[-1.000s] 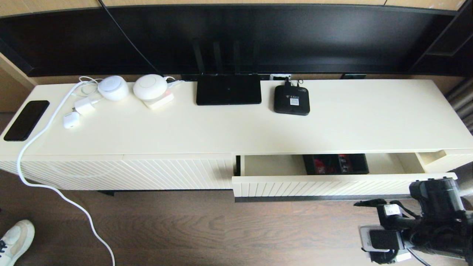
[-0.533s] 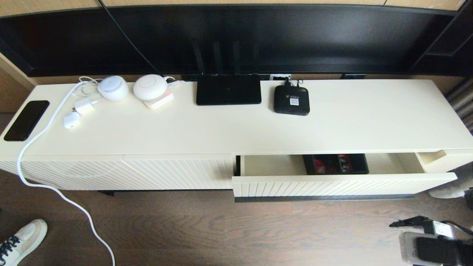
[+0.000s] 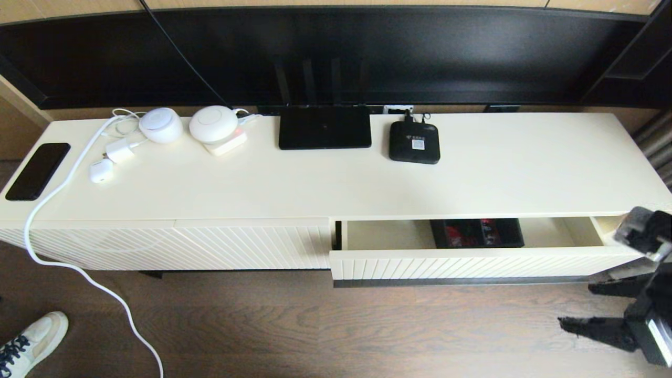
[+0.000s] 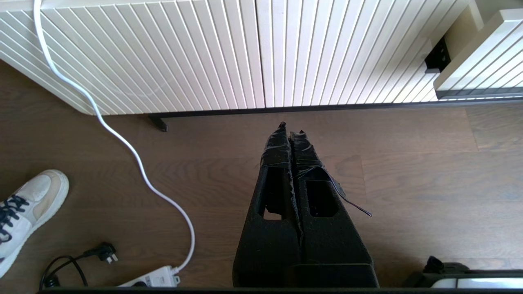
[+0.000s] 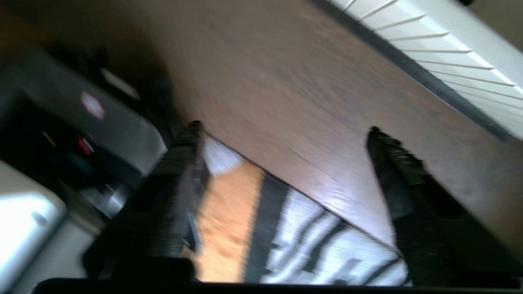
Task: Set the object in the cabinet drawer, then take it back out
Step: Open the drawer
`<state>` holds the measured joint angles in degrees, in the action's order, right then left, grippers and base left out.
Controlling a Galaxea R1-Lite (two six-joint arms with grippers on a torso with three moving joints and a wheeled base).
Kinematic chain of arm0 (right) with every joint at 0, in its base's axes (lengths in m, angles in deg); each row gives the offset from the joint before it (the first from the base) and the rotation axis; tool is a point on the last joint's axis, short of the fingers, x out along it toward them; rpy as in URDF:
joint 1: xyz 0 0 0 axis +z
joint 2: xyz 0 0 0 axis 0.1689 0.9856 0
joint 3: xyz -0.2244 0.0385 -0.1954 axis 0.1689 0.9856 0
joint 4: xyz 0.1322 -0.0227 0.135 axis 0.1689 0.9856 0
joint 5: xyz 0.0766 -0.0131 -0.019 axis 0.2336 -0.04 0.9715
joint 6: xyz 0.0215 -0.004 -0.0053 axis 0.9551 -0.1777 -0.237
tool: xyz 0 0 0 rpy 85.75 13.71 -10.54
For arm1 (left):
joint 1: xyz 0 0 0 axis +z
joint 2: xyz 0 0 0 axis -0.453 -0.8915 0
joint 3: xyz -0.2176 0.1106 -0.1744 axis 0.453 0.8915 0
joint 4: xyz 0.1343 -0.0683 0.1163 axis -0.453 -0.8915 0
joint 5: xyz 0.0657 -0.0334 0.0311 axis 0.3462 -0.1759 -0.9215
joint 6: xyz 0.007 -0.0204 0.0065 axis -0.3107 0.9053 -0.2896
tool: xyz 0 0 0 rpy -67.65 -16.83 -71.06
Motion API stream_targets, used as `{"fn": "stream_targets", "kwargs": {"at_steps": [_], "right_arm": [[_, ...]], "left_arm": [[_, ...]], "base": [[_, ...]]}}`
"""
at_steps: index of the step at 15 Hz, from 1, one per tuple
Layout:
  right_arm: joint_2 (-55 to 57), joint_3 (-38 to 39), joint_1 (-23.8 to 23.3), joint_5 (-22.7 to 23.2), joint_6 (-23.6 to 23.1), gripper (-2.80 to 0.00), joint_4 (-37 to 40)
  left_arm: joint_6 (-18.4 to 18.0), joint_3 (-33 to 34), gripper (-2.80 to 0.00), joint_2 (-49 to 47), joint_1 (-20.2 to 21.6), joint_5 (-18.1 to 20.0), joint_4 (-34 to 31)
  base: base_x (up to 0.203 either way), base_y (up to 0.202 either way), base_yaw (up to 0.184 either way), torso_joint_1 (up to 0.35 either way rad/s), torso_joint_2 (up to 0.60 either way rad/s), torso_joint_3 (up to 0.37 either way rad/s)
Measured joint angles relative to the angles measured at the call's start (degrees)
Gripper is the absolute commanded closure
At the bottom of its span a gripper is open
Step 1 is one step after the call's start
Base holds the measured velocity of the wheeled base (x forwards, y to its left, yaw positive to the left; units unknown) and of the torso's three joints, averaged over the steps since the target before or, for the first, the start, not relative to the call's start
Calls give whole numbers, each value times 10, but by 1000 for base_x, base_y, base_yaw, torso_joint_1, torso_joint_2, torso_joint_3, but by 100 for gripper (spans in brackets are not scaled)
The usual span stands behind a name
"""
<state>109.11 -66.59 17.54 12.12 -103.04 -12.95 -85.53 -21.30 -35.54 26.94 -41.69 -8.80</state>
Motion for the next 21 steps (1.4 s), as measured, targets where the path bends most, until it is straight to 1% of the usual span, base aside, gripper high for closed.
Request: {"fn": "stream_targets", "kwargs": {"at_steps": [2, 4, 5, 6, 8, 10, 13, 15, 21], "right_arm": [[28, -43, 13, -15, 103, 0, 0], [61, -72, 30, -38, 189, 0, 0], [78, -81, 38, -50, 224, 0, -2], [94, -85, 43, -65, 245, 0, -4], [130, -86, 51, -111, 265, 0, -25], [162, -87, 56, -137, 299, 0, -64], [199, -90, 60, -174, 306, 0, -105], [217, -96, 63, -182, 306, 0, -133], [254, -119, 66, -184, 300, 0, -147]], "left_arm": [[0, 0, 0, 0, 0, 0, 0], [0, 0, 0, 0, 0, 0, 0], [0, 0, 0, 0, 0, 0, 0], [0, 0, 0, 0, 0, 0, 0], [0, 0, 0, 0, 0, 0, 0], [0, 0, 0, 0, 0, 0, 0], [0, 0, 0, 0, 0, 0, 0], [0, 0, 0, 0, 0, 0, 0], [0, 0, 0, 0, 0, 0, 0]], "base": [[0, 0, 0, 0, 0, 0], [0, 0, 0, 0, 0, 0], [0, 0, 0, 0, 0, 0], [0, 0, 0, 0, 0, 0], [0, 0, 0, 0, 0, 0], [0, 0, 0, 0, 0, 0], [0, 0, 0, 0, 0, 0], [0, 0, 0, 0, 0, 0], [0, 0, 0, 0, 0, 0]]}}
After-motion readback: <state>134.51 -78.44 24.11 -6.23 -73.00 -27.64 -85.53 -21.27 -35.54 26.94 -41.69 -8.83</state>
